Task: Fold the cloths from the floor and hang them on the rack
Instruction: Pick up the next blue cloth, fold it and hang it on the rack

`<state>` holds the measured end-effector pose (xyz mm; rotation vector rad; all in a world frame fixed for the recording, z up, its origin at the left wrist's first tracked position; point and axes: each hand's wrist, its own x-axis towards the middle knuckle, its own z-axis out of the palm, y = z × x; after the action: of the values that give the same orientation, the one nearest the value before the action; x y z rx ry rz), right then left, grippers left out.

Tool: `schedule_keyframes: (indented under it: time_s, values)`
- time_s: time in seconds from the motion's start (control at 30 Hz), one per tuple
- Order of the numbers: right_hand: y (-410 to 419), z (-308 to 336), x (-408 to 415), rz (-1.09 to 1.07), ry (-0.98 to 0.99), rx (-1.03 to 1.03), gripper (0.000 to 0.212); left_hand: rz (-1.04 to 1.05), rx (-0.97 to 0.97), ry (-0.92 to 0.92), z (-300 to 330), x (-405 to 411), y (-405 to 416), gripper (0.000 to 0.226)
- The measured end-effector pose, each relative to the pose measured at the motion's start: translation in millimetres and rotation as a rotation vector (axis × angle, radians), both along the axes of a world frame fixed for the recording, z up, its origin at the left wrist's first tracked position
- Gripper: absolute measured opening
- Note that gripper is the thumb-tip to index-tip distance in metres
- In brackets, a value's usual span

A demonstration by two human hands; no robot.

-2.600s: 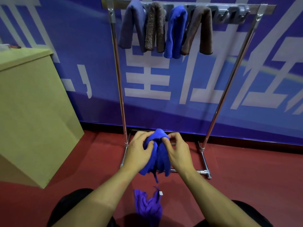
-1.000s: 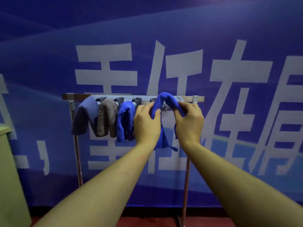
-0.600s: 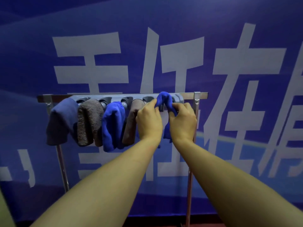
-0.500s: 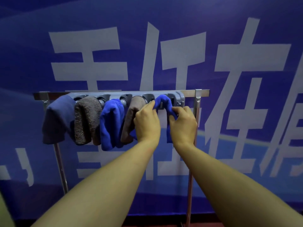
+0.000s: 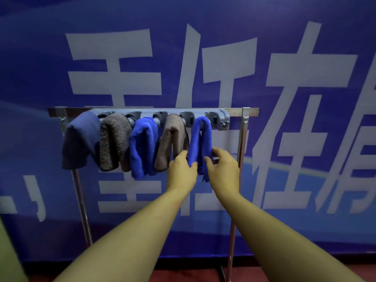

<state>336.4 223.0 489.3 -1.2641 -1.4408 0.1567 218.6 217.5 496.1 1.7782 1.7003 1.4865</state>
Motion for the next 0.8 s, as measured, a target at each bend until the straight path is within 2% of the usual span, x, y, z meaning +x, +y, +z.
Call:
schedule_keyframes:
  time_s: [0.07, 0.23, 0.47, 0.67, 0.8]
  values:
    - [-16, -11, -1, -0.004, 0.042, -0.038, 0.035, -0.005, -0.039, 0.002, -10, -7, -10, 0.022]
    - [-69, -55, -12, -0.051, 0.049, -0.067, 0.037, -0.026, -0.130, 0.034, -46, -31, -53, 0.047]
    - [-153, -176, -57, 0.031, -0.084, -0.278, 0.028, 0.021, -0.312, 0.134, -172, -88, -143, 0.037]
    - [-205, -285, -101, 0.088, -0.137, -0.475, 0.026, 0.036, -0.517, 0.050, -291, -145, -207, 0.033]
    - [-226, -355, -120, 0.124, -0.191, -0.652, 0.032, 0.015, -0.654, 0.002, -364, -174, -231, 0.033]
